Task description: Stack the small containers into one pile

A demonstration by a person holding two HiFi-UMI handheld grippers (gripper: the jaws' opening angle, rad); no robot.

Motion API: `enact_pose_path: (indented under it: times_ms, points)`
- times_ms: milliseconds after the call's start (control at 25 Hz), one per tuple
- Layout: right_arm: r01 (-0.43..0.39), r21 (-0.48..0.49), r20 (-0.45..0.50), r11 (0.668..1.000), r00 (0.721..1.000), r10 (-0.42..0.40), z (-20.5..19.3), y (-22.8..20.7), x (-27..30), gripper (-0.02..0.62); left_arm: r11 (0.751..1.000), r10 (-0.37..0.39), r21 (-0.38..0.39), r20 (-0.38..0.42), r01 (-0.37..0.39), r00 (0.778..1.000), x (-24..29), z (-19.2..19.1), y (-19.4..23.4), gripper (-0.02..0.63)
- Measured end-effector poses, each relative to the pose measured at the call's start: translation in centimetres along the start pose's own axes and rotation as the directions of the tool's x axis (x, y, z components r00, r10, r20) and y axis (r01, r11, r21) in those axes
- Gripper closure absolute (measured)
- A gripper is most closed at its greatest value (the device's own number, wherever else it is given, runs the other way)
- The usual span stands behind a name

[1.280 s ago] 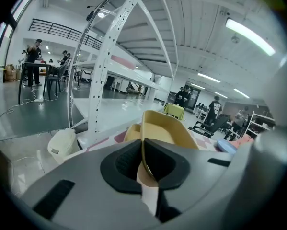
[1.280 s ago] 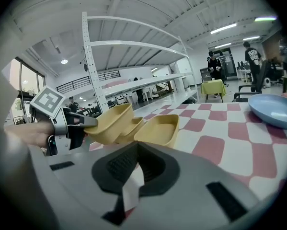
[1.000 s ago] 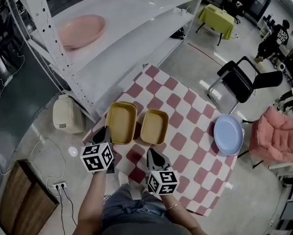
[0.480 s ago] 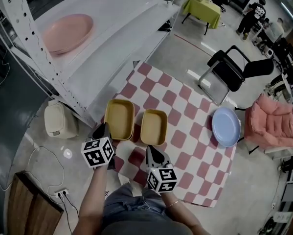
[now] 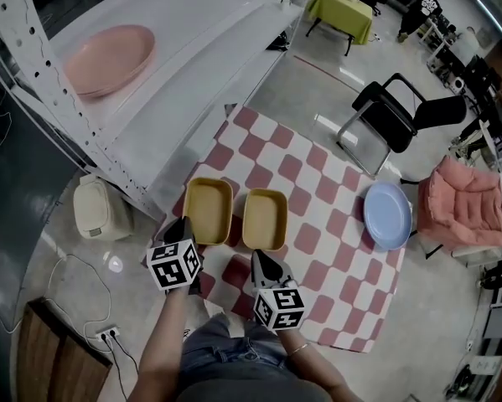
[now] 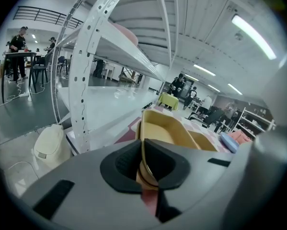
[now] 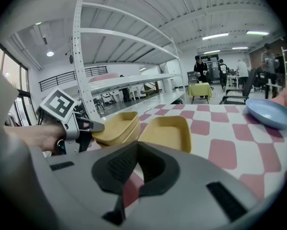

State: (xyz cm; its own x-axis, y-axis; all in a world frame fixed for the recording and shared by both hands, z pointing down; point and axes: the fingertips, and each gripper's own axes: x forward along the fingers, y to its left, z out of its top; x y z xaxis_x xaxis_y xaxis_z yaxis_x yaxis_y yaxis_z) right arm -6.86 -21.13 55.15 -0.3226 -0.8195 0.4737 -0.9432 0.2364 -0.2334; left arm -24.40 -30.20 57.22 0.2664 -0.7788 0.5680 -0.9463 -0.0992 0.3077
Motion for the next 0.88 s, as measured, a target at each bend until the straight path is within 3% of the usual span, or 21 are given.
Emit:
enact_pose_path:
  times_ms: [360,640,880]
  points:
    - [-0.022,-0.008,0.003,1.000,1.000,0.022,0.0,-0.2,-0.3,0.585,1.000,0.001,0.006,0.026,-0.001,1.000,-0.4,0.0,0.0,0.555]
    - [-0.052,-0.023,0.027,0.998,0.998,0.052,0.6,-1.1,-1.2,0.584,0.995,0.052,0.076,0.112,-0.060,0.992,-3.1,1.4,-0.9,0.554]
    - [-0.062,-0.041,0.039,0.997,0.997,0.063,1.0,-3.3,-2.5,0.584,0.993,-0.027,0.114,0.159,0.009,0.987,-4.7,1.5,-5.7,0.575]
